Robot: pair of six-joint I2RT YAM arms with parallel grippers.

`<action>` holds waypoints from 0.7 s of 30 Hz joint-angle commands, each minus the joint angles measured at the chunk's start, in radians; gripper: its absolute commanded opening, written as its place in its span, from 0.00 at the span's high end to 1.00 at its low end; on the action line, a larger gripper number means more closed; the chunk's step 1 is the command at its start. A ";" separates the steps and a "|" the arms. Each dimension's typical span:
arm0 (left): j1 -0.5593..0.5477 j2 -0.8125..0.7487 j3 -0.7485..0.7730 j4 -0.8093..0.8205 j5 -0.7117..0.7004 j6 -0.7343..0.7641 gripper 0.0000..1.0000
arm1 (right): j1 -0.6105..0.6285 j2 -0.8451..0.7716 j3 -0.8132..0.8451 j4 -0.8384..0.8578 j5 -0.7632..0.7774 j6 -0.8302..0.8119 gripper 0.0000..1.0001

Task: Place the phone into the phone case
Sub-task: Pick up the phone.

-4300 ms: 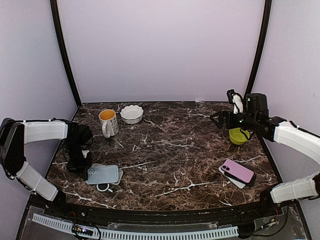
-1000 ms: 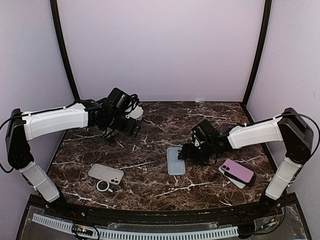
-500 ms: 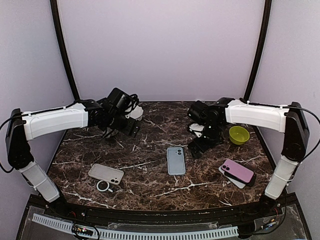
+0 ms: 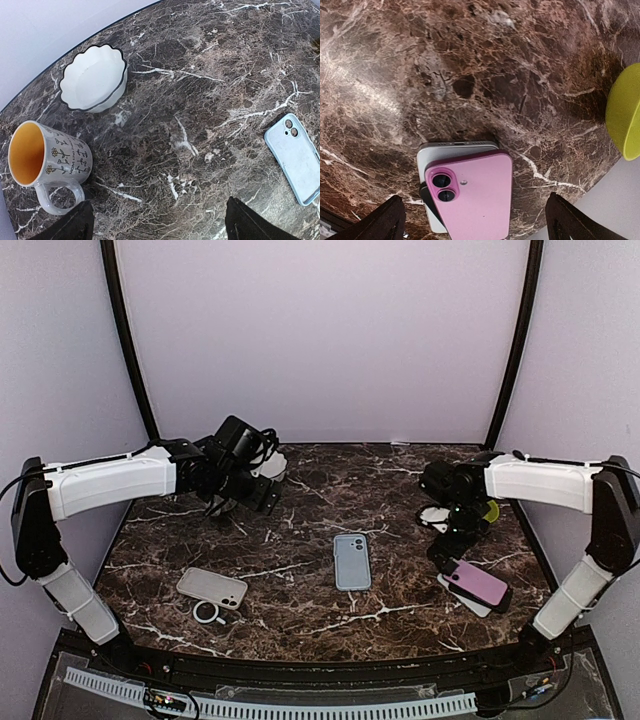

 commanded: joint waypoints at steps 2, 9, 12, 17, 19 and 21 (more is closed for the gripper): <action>-0.002 -0.029 0.006 0.003 0.028 0.012 0.07 | -0.052 -0.016 -0.011 0.074 -0.084 -0.068 0.02; -0.002 -0.032 0.001 0.006 0.035 0.023 0.07 | -0.111 -0.049 -0.096 0.115 -0.096 -0.088 0.01; -0.002 -0.023 0.004 0.002 0.036 0.023 0.07 | -0.127 -0.055 -0.130 0.153 -0.051 -0.097 0.02; -0.003 -0.012 0.007 -0.005 0.016 0.022 0.07 | -0.128 -0.027 -0.147 0.174 -0.082 -0.115 0.01; -0.003 -0.011 0.007 -0.006 0.003 0.025 0.07 | -0.128 -0.021 -0.155 0.173 -0.093 -0.129 0.02; -0.003 -0.010 0.009 -0.008 -0.002 0.026 0.07 | -0.128 -0.013 -0.149 0.166 -0.120 -0.136 0.01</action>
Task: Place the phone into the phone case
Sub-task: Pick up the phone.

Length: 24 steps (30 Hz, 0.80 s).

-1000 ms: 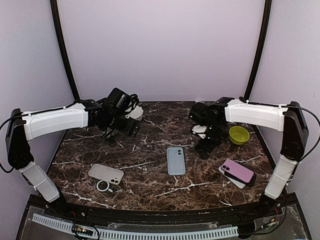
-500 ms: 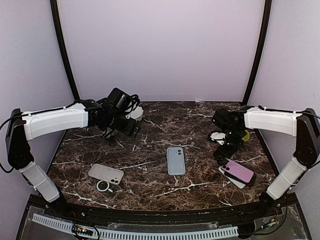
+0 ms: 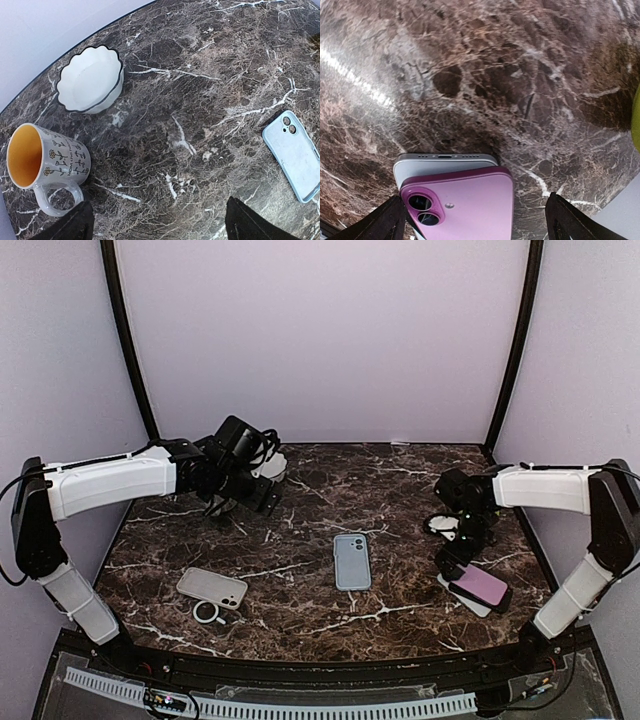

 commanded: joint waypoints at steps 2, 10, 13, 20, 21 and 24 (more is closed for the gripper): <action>-0.002 -0.009 0.011 -0.011 -0.020 0.010 0.07 | -0.002 0.027 0.004 0.008 -0.057 -0.032 0.01; -0.002 0.002 0.018 -0.026 -0.052 0.014 0.07 | -0.003 0.081 0.018 0.011 -0.070 -0.048 0.04; -0.002 0.009 0.024 -0.032 -0.051 0.012 0.07 | -0.001 0.087 0.016 0.023 -0.066 -0.052 0.06; -0.002 0.020 0.030 -0.042 -0.054 0.012 0.07 | -0.002 0.101 0.035 0.024 -0.087 -0.056 0.08; -0.002 0.022 0.030 -0.042 -0.054 0.012 0.07 | -0.002 0.103 0.035 0.025 -0.087 -0.057 0.09; -0.002 0.024 0.030 -0.043 -0.054 0.013 0.07 | -0.001 0.105 0.048 0.021 -0.098 -0.057 0.10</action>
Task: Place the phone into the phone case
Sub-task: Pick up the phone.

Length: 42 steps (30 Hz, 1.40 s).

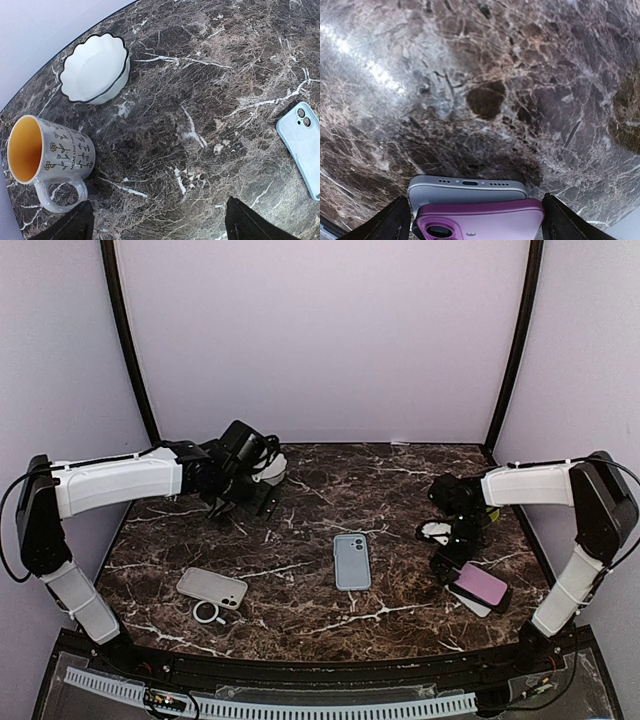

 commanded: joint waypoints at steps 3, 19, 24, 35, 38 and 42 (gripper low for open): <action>-0.003 -0.002 0.029 -0.020 -0.013 0.009 0.07 | -0.001 0.009 0.036 0.000 -0.022 -0.005 0.14; -0.003 0.001 0.031 -0.024 -0.026 0.020 0.07 | -0.001 0.000 -0.012 0.012 0.030 -0.001 0.20; -0.002 0.003 0.031 -0.024 -0.022 0.019 0.07 | -0.001 0.002 -0.020 0.018 0.051 -0.001 0.19; -0.003 0.005 0.032 -0.026 -0.009 0.018 0.07 | -0.001 -0.021 -0.007 0.015 0.048 -0.004 0.50; -0.003 0.005 0.034 -0.028 -0.009 0.018 0.07 | -0.001 -0.030 0.011 0.005 0.048 -0.002 0.53; -0.003 0.003 0.034 -0.028 -0.005 0.017 0.07 | -0.002 -0.030 0.072 -0.024 0.030 0.009 0.56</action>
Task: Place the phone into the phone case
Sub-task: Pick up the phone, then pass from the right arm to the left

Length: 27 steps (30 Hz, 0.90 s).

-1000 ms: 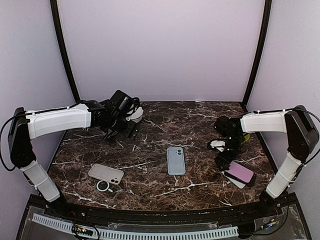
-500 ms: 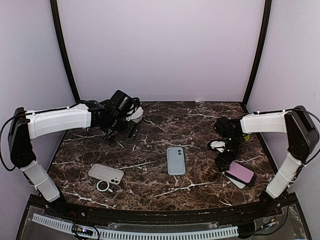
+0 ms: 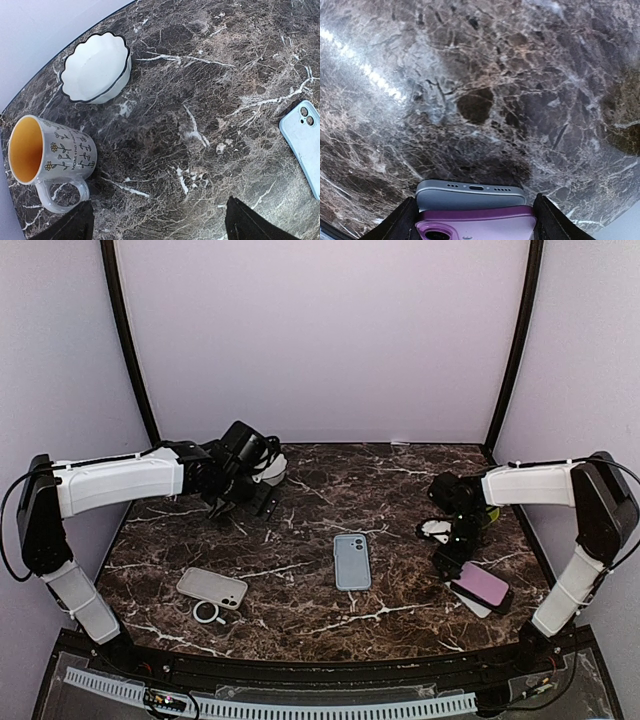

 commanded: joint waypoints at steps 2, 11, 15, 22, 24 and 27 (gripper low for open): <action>-0.003 -0.013 0.031 -0.024 0.003 0.007 0.07 | -0.002 -0.016 0.108 -0.056 -0.002 0.024 0.57; -0.003 -0.087 -0.032 0.072 0.034 0.030 0.07 | -0.003 -0.042 0.162 -0.070 -0.015 0.037 0.60; -0.004 -0.077 -0.028 0.068 0.044 0.028 0.07 | -0.002 -0.084 0.172 -0.063 -0.031 0.045 0.61; -0.006 -0.100 -0.048 0.101 0.077 0.037 0.07 | 0.008 -0.138 0.226 -0.014 -0.070 0.081 0.62; -0.006 -0.111 -0.060 0.117 0.083 0.040 0.07 | 0.013 -0.155 0.228 0.018 -0.081 0.089 0.62; -0.010 -0.120 -0.069 0.132 0.088 0.049 0.07 | 0.019 -0.170 0.234 0.052 -0.089 0.103 0.63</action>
